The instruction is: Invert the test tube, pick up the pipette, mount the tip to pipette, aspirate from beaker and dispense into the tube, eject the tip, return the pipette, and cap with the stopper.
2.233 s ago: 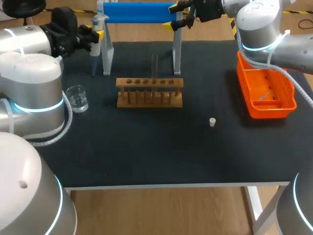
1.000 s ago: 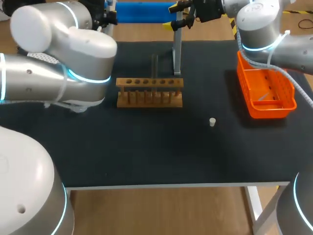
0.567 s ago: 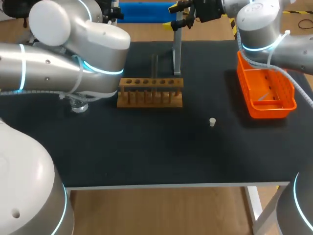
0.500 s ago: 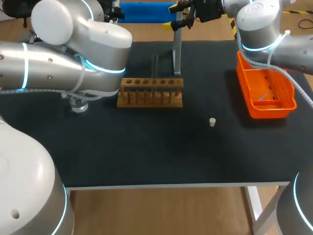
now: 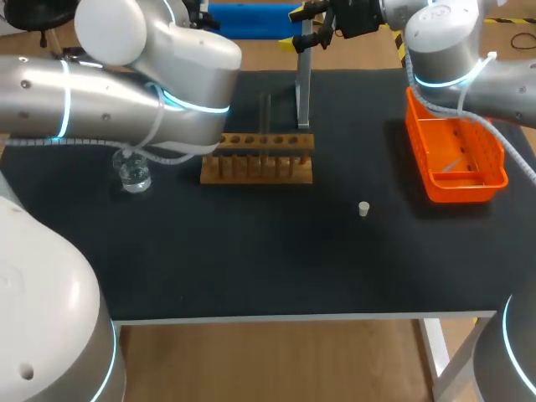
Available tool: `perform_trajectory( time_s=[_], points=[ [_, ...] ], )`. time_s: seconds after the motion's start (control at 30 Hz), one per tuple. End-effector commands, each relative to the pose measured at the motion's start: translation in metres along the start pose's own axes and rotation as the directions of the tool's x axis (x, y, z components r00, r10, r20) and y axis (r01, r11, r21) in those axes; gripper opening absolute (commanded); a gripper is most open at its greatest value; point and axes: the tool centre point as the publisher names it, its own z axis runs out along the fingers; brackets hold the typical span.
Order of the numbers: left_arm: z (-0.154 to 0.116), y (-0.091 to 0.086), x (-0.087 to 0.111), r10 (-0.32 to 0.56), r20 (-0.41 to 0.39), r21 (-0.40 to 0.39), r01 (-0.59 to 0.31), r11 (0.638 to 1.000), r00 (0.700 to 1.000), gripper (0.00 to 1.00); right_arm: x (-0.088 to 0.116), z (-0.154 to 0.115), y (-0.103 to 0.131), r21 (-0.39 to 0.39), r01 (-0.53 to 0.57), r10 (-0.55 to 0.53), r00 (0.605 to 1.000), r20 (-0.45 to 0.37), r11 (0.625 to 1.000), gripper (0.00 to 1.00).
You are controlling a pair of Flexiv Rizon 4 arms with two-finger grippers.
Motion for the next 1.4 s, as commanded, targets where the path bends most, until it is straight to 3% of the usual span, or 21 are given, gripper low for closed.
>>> perform_trajectory(
  time_s=[0.03,1.4],
  points=[
    [0.005,-0.001,-0.001,0.0,0.009,-0.015,0.0,1.0,1.0,0.0,-0.001,-0.002,0.001,0.006,-0.001,0.001,1.0,-0.005,1.0,1.0],
    [0.026,0.012,-0.006,0.001,0.049,-0.099,0.004,0.995,0.999,0.0,-0.001,-0.002,0.001,0.006,-0.001,0.001,1.0,-0.005,1.0,1.0]
  ],
)
